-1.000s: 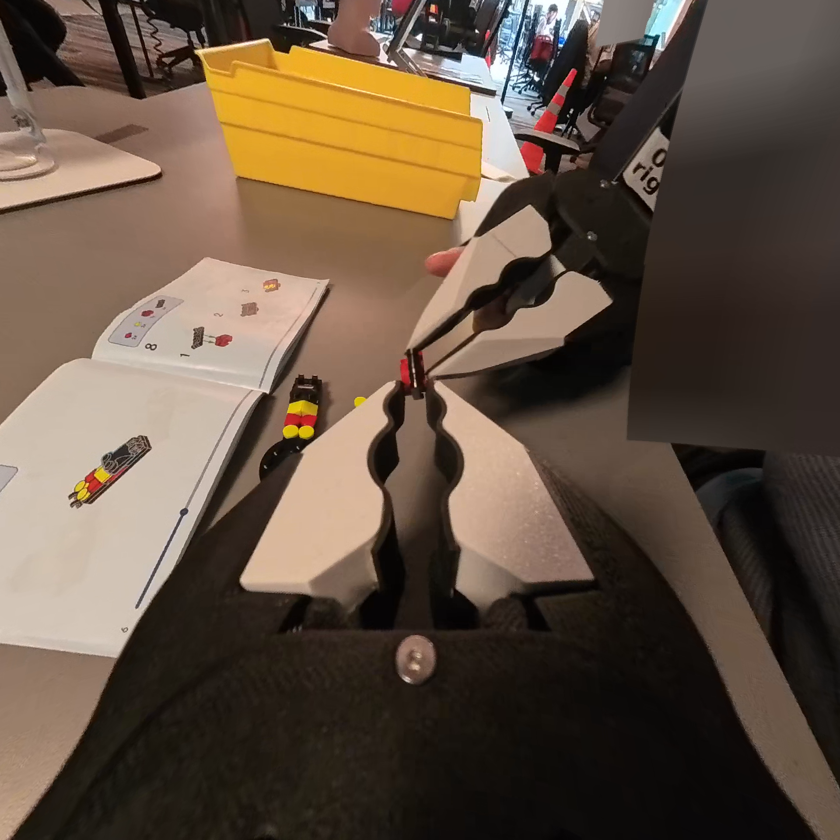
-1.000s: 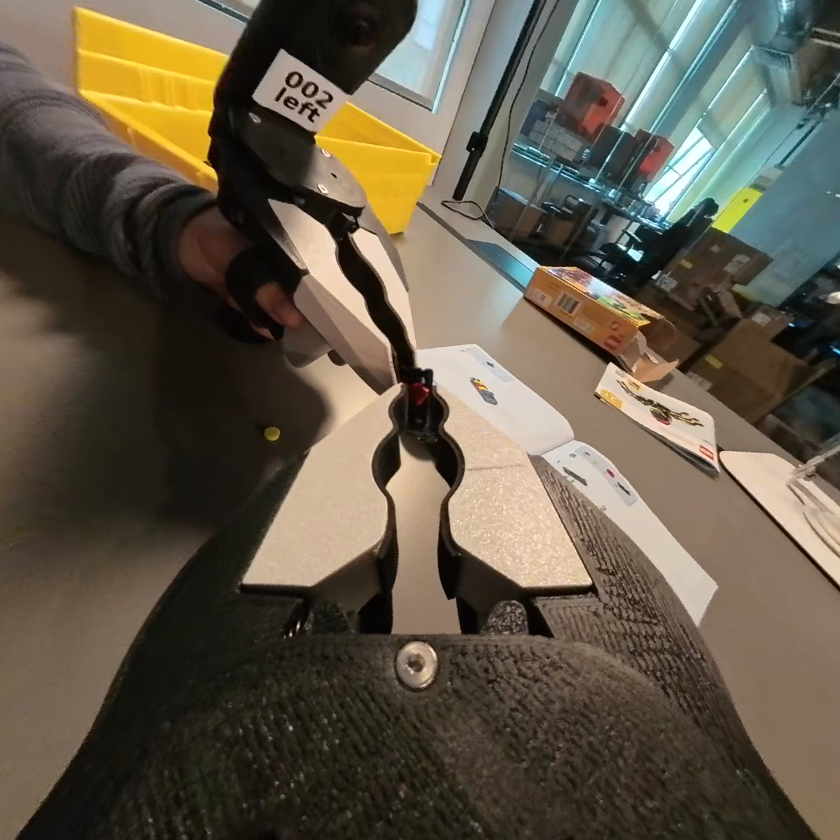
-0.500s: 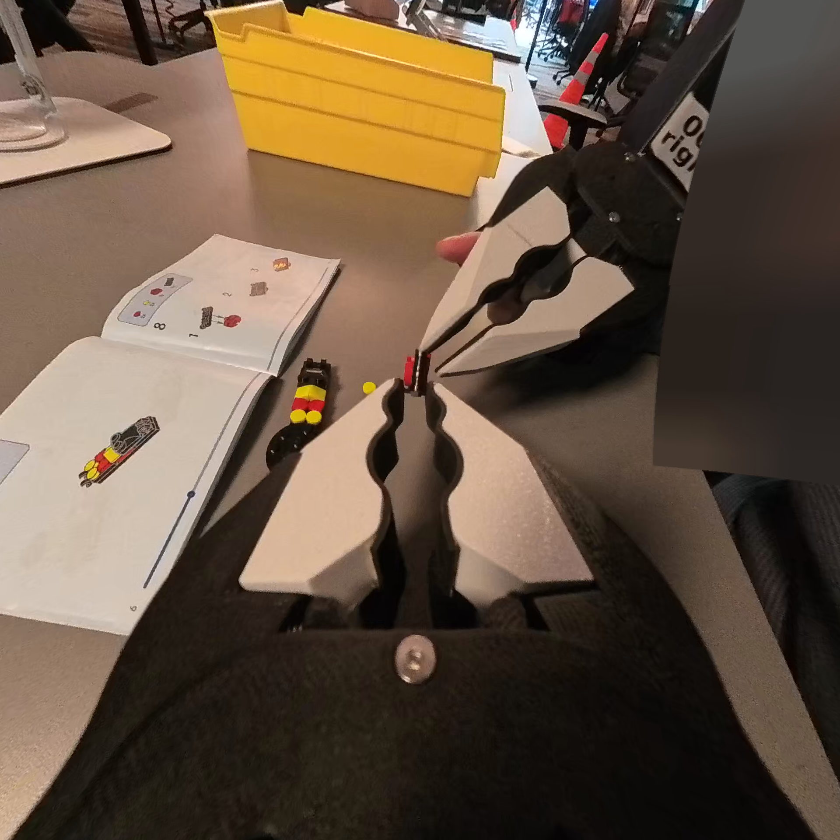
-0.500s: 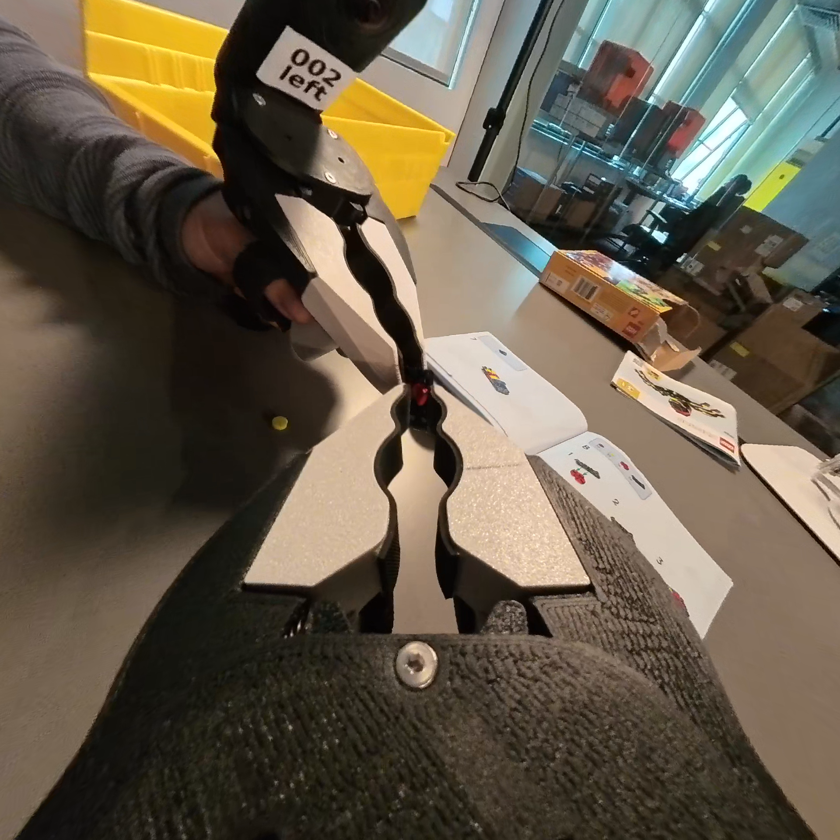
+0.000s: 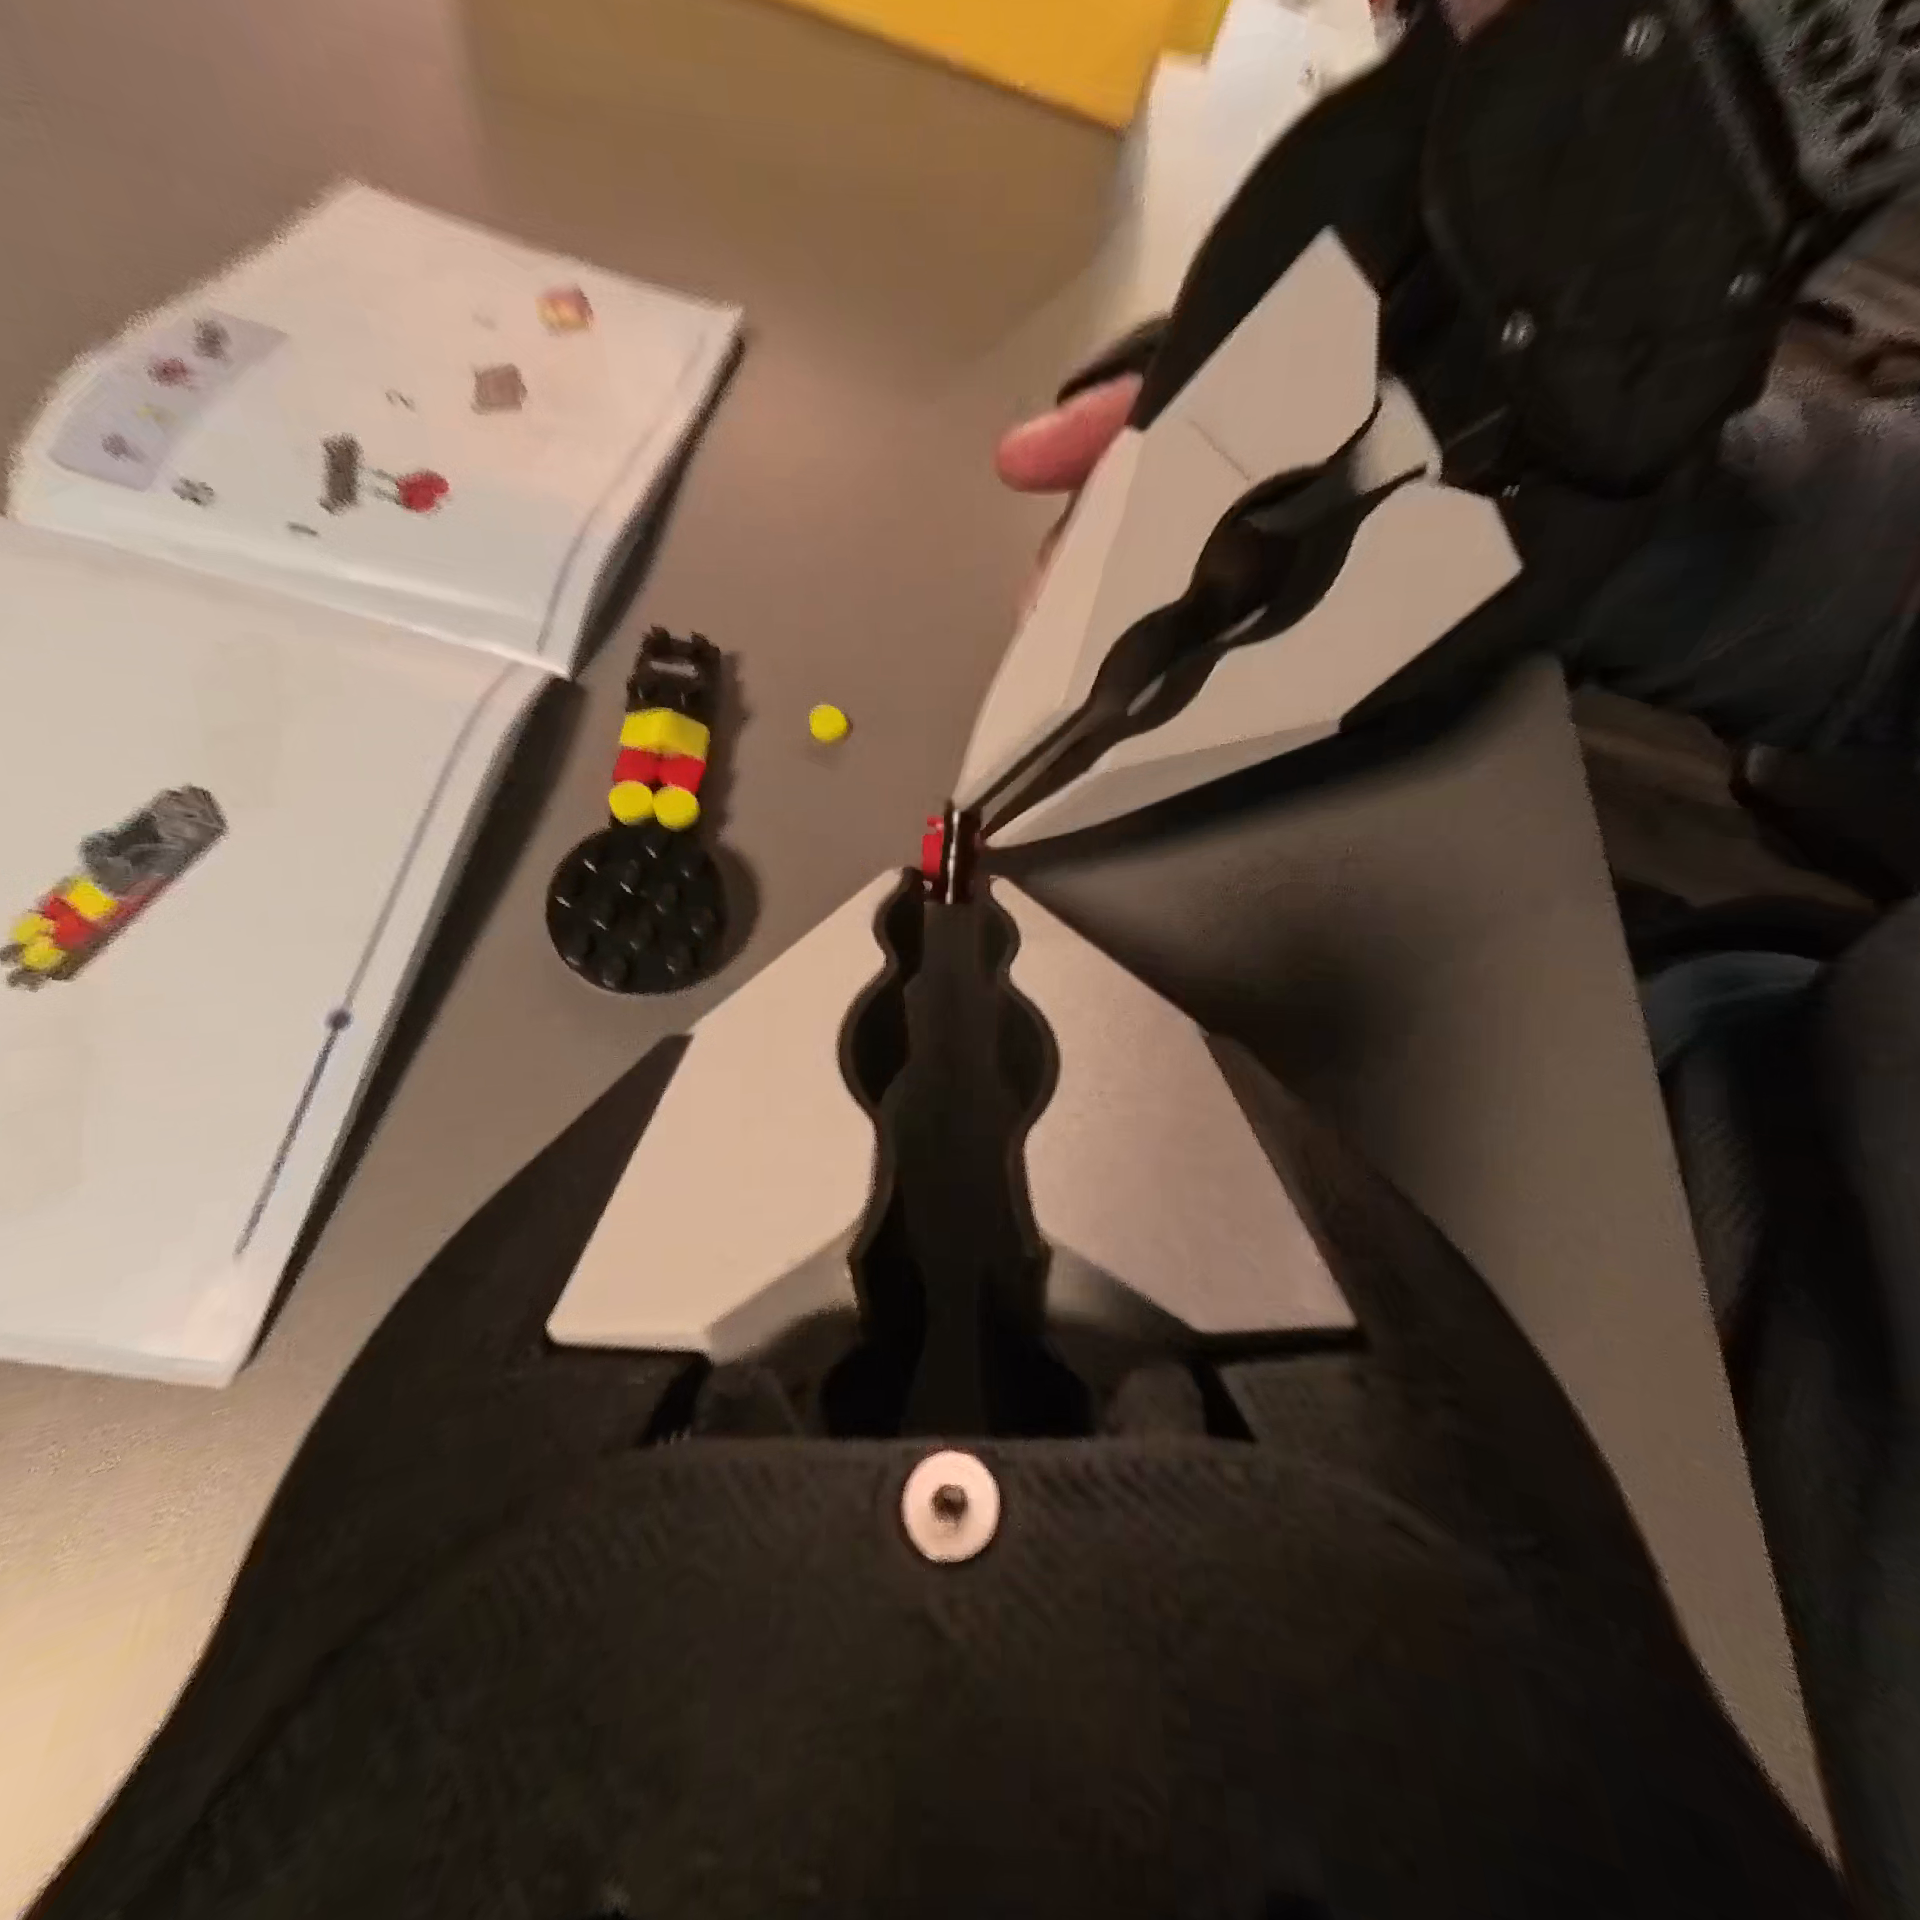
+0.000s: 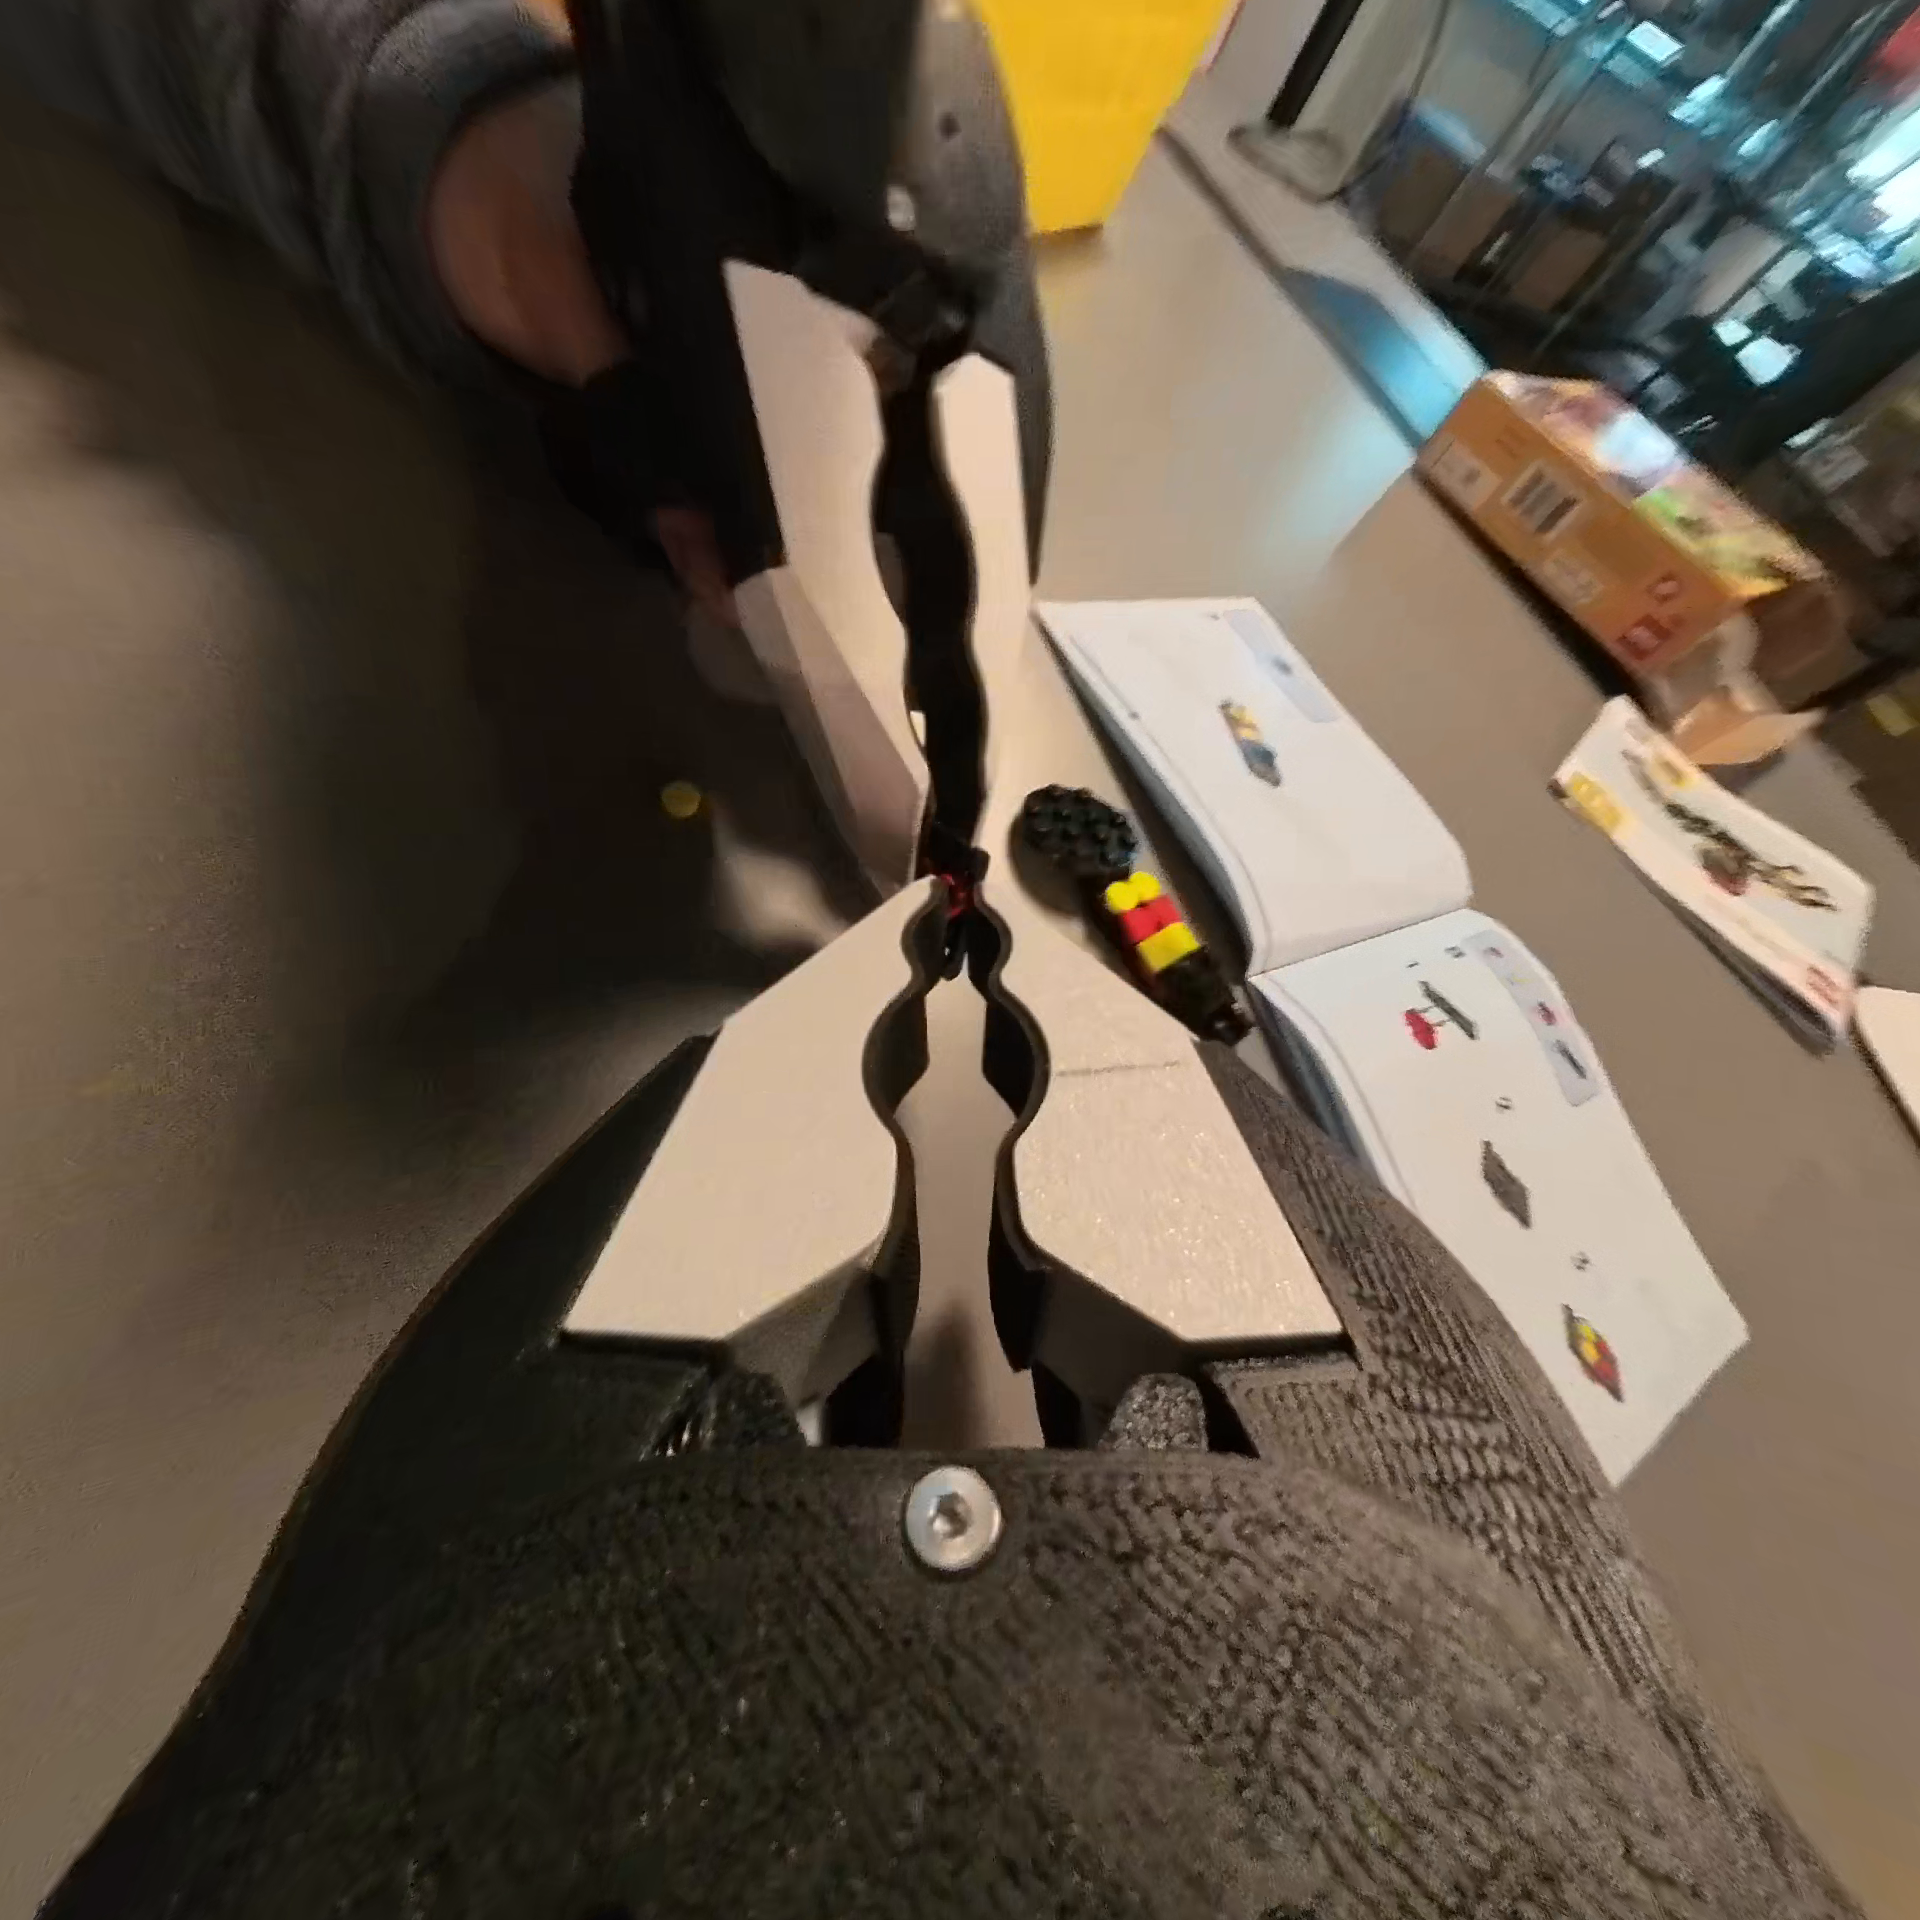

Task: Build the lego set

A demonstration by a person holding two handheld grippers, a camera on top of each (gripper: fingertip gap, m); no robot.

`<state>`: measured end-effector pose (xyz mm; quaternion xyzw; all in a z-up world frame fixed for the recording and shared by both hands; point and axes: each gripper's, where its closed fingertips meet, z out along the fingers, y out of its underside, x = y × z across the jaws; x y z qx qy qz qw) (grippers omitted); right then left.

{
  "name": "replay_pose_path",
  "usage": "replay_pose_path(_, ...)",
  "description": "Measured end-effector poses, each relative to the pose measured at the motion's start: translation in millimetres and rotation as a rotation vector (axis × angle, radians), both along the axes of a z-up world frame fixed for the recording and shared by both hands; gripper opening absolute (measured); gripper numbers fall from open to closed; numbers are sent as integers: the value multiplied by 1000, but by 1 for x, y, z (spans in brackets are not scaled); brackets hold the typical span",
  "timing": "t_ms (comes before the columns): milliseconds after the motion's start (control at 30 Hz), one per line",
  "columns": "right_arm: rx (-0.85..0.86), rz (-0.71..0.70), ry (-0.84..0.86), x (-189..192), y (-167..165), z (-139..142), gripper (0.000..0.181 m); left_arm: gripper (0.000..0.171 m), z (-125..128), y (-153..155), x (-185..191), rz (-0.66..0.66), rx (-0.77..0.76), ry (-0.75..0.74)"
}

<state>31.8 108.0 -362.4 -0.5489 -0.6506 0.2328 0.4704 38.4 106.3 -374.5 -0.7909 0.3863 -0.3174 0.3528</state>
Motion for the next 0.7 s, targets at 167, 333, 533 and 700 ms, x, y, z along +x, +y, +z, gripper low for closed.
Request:
replay_pose_path(167, -101, 18, -23, -1, 0, -4, 1, 7, -7, 0, 0, 0, 8, 56)
replay_pose_path(333, -134, 40, -19, 0, -2, -3, 0, 8, -8, -1, 0, -1, 10, 67)
replay_pose_path(533, -136, 140, -115, -2, -21, -17, 0, 8, -14, 2, -2, 21, -2, 107)
replay_pose_path(700, -78, 36, -3, -1, -5, -1, 0, 8, -14, 2, -1, 15, -29, 89)
